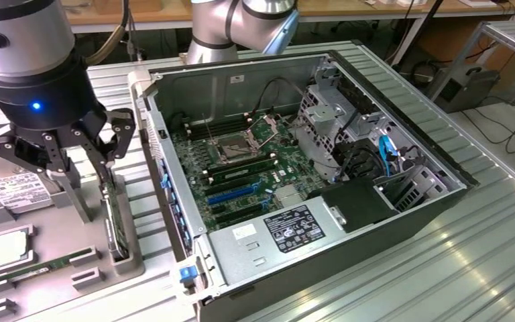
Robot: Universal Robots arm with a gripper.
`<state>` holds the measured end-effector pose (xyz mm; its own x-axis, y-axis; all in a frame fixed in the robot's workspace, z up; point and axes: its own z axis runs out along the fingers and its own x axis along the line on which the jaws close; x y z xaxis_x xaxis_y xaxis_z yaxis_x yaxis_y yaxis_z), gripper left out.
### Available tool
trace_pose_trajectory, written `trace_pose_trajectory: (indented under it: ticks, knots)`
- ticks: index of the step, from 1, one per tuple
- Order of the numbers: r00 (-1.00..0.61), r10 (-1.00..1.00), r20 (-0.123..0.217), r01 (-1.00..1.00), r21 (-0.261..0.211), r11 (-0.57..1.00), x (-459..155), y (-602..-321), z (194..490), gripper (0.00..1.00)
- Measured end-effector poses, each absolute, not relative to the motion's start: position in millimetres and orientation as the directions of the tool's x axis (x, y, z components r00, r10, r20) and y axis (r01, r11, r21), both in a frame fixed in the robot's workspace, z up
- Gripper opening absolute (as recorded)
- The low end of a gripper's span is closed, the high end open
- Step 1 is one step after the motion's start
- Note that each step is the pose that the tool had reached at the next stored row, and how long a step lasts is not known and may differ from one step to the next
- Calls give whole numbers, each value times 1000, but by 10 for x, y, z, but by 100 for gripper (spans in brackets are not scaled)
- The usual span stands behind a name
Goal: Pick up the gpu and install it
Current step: 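Pick up the gpu and move the gpu toward the slot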
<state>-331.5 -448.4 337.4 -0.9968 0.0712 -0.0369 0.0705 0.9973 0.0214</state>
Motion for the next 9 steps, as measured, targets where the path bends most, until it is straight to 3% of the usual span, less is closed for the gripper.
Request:
trace_pose_trajectory:
  ticks: [9]
  knots:
    - [-997,71,-42,71,22,997,-3405,-4491,3182,42]
